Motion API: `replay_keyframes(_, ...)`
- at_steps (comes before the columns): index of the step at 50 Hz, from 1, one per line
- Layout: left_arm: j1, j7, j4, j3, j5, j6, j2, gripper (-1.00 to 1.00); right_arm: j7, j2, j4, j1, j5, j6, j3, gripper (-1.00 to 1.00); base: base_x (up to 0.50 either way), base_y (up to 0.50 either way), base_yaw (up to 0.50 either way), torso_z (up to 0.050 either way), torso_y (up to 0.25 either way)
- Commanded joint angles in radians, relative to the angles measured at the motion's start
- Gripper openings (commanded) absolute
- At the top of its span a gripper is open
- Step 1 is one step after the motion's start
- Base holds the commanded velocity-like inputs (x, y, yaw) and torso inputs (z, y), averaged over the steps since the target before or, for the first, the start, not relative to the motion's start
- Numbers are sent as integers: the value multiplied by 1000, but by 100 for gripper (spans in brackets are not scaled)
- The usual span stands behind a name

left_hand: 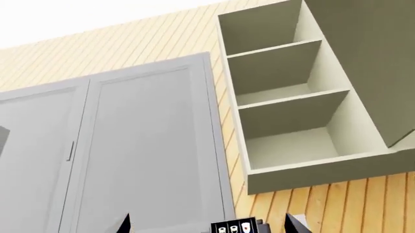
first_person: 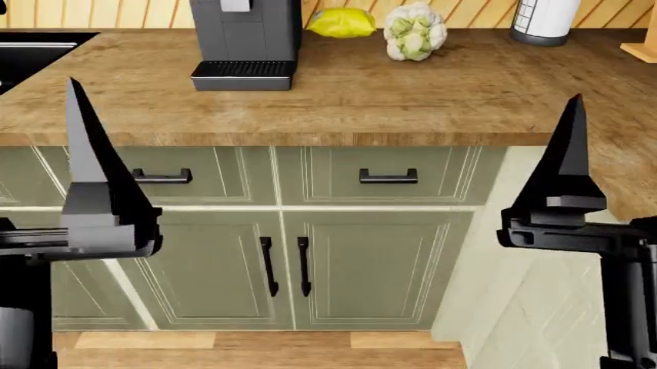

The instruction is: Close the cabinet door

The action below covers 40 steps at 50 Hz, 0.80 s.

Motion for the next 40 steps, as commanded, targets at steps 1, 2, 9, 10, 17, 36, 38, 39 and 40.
replay_keyframes(1,-203,-390,48,302,-110,116,-364,100,239,254,-39,89,92,-148,-161,100,0,0,0,0,0)
replay_keyframes(2,-217,-403,47,314,-116,120,-371,100,242,255,-37,97,92,-147,-170,100,0,0,0,0,0)
replay_keyframes(9,-305,-445,47,421,-114,141,-409,100,262,275,-35,117,93,-166,-204,100,0,0,0,0,0)
replay_keyframes(10,-316,-455,47,429,-120,144,-413,100,262,274,-33,122,94,-165,-208,100,0,0,0,0,0)
replay_keyframes(17,-398,-483,47,530,-114,162,-440,100,272,287,-34,134,90,-181,-233,100,0,0,0,0,0)
replay_keyframes(36,-577,-538,46,734,-116,189,-472,100,292,311,-30,160,86,-216,-280,100,0,0,0,0,0)
replay_keyframes(38,-590,-541,45,745,-119,194,-476,100,292,312,-26,160,87,-223,-282,100,0,0,0,0,0)
replay_keyframes(39,-593,-545,43,747,-123,195,-476,100,290,309,-22,161,88,-224,-285,100,0,0,0,0,0)
replay_keyframes(40,-596,-545,43,752,-121,194,-475,100,290,309,-22,161,88,-226,-287,100,0,0,0,0,0)
